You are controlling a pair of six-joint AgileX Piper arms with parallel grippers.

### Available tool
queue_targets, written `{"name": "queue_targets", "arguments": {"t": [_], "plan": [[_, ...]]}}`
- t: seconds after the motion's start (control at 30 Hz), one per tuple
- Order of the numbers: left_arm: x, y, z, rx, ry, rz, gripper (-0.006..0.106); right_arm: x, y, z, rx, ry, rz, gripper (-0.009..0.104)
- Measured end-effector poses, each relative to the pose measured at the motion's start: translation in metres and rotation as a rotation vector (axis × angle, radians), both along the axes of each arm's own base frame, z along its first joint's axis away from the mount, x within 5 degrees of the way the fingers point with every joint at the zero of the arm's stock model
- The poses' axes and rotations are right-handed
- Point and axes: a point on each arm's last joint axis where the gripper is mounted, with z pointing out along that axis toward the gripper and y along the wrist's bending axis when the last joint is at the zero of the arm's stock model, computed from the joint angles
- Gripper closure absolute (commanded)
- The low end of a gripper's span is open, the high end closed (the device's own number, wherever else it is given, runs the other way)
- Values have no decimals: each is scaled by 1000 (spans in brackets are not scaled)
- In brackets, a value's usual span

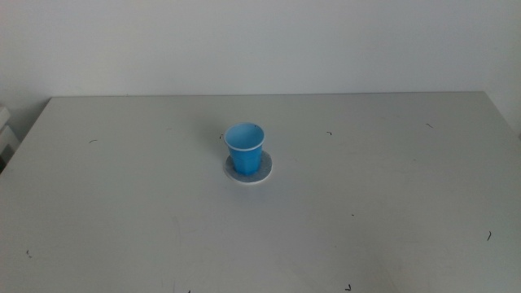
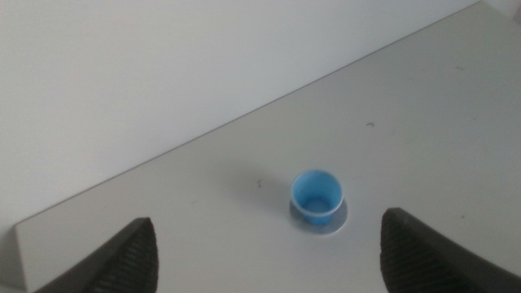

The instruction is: Place an empty cup on a cup mat.

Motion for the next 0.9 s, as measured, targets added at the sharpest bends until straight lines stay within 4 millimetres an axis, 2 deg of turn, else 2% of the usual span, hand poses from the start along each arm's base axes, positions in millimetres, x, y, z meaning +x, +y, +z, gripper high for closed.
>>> {"name": "queue_targets", "arguments": {"t": [0.07, 0.17, 0.3, 0.47, 0.63, 0.9], "plan": [[-19, 13, -6, 34, -1, 34, -5, 0, 0, 0, 0, 0, 0, 1], [-37, 30, -21, 52, -31, 88, -5, 0, 0, 0, 0, 0, 0, 1], [-52, 53, -53, 43, -57, 178, -5, 0, 0, 0, 0, 0, 0, 1], [-70, 75, -106, 15, -86, 285, -5, 0, 0, 0, 0, 0, 0, 1], [-86, 85, -164, 4, -120, 342, -5, 0, 0, 0, 0, 0, 0, 1], [-112, 87, -250, -20, -195, 343, -5, 0, 0, 0, 0, 0, 0, 1]]}}
